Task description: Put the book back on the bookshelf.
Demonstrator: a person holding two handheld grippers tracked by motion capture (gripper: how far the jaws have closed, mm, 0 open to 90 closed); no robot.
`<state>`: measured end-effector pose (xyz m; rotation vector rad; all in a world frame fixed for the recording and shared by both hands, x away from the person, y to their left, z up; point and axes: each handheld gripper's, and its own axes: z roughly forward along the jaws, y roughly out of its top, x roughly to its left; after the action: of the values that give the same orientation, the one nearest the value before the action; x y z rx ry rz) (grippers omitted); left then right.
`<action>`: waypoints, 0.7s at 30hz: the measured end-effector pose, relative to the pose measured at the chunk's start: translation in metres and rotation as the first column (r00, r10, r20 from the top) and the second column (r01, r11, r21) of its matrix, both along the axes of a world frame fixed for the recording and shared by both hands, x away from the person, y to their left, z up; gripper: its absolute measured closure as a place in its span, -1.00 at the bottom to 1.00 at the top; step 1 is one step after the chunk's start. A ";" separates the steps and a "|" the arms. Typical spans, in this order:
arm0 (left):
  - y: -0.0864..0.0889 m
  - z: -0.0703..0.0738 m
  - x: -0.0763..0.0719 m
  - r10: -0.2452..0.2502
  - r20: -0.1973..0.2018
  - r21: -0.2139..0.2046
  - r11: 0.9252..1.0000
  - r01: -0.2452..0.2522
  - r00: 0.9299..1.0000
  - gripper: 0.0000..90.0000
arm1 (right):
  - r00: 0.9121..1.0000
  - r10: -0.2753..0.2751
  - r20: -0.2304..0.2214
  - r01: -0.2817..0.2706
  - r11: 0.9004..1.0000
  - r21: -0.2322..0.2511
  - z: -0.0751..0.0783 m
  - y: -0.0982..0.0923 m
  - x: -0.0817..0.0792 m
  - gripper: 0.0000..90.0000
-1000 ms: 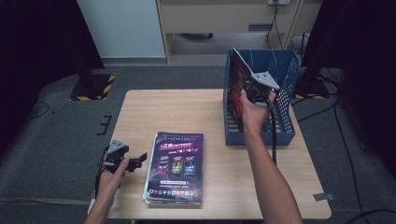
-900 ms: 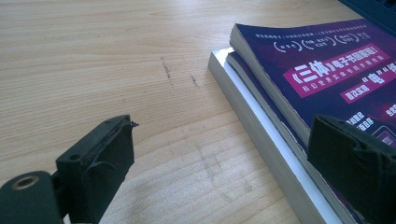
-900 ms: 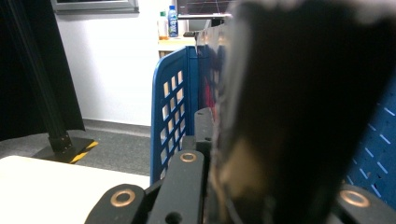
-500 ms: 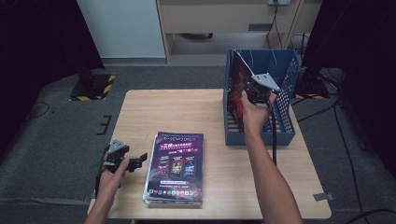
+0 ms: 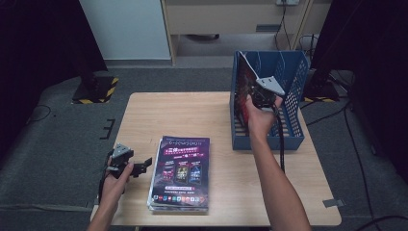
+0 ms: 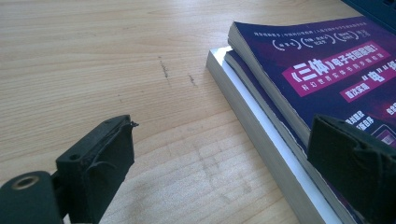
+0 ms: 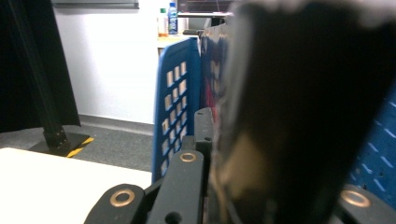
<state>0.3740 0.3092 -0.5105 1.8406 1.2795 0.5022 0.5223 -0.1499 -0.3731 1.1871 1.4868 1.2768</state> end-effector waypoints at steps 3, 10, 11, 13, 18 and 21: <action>0.000 0.000 0.000 0.000 0.002 -0.001 1.000 0.000 1.000 -0.85 | 1.000 0.010 0.001 -0.010 1.000 0.003 -0.002 0.003 -0.001 0.92; 0.000 0.000 0.000 -0.002 0.002 0.000 1.000 0.002 1.000 -0.85 | 0.999 0.030 -0.017 -0.030 1.000 0.011 -0.005 0.007 -0.003 0.90; 0.000 0.000 0.000 -0.002 0.002 0.001 1.000 0.002 1.000 -0.85 | 0.999 0.032 -0.025 -0.032 0.999 0.005 -0.007 0.007 -0.003 0.89; 0.000 0.000 0.000 -0.002 0.002 0.000 1.000 0.002 1.000 -0.85 | 0.999 0.035 -0.027 -0.035 0.999 0.008 -0.010 0.008 -0.003 0.88; 0.000 0.000 0.000 -0.002 0.002 0.002 1.000 0.002 1.000 -0.85 | 0.998 0.052 -0.032 -0.051 0.999 0.015 -0.012 0.010 -0.003 0.82; -0.001 0.000 0.000 -0.003 0.001 0.002 1.000 0.003 1.000 -0.85 | 0.998 0.055 -0.039 -0.054 0.998 0.032 -0.012 0.010 -0.002 0.88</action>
<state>0.3736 0.3085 -0.5102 1.8434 1.2756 0.5036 0.5208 -0.1399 -0.3853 1.2057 1.5434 1.3234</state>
